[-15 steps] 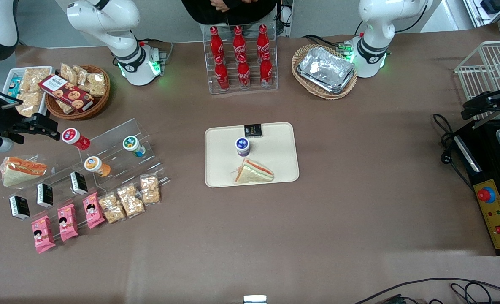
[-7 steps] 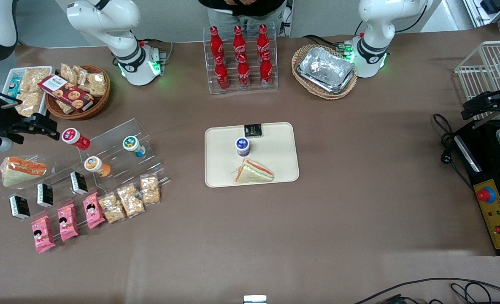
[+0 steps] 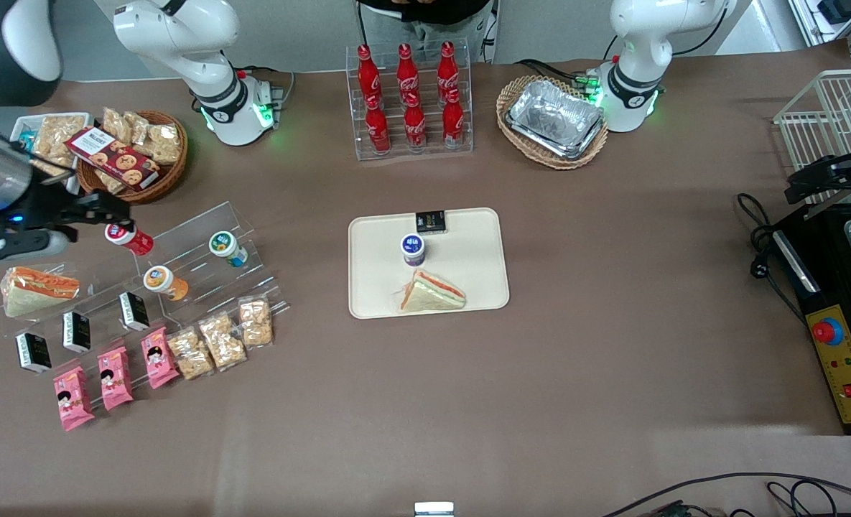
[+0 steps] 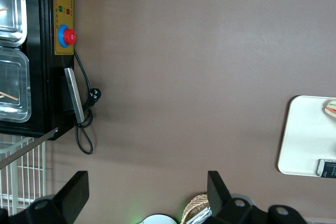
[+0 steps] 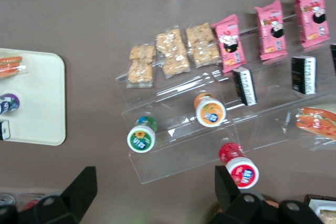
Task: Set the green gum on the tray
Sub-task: 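Move the right gripper toward the green-lidded gum jar on the acrylic rack, then lower the right gripper around the green gum jar and close it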
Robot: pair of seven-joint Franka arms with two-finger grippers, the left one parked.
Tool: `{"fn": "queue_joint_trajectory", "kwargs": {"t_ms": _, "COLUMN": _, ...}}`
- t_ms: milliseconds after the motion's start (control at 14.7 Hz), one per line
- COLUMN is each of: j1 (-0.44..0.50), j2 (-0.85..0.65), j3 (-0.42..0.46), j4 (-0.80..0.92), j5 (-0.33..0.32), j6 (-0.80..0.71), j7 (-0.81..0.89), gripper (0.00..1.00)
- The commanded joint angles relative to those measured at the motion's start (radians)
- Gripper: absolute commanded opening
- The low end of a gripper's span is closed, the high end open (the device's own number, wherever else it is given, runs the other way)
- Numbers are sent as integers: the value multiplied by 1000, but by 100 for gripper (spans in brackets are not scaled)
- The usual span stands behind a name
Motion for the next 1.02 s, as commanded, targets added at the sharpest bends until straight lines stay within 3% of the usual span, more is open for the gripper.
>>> {"fn": "queue_joint_trajectory", "kwargs": {"t_ms": 0, "j1": 63, "j2": -145, "j3": -3, "j4": -237, "j5": 18, "j6": 128, "j7": 19, "gripper": 100}}
{"fn": "queue_joint_trajectory", "kwargs": {"t_ms": 273, "j1": 119, "j2": -260, "j3": -3, "j4": -446, "j5": 13, "j6": 251, "j7": 60, "gripper": 100}}
{"fn": "queue_joint_trajectory", "kwargs": {"t_ms": 545, "j1": 120, "j2": -329, "j3": -6, "j4": -607, "j5": 7, "j6": 372, "j7": 61, "gripper": 100}}
{"fn": "queue_joint_trajectory", "kwargs": {"t_ms": 955, "j1": 123, "j2": -314, "j3": -4, "j4": -669, "j5": 7, "j6": 455, "j7": 61, "gripper": 100}}
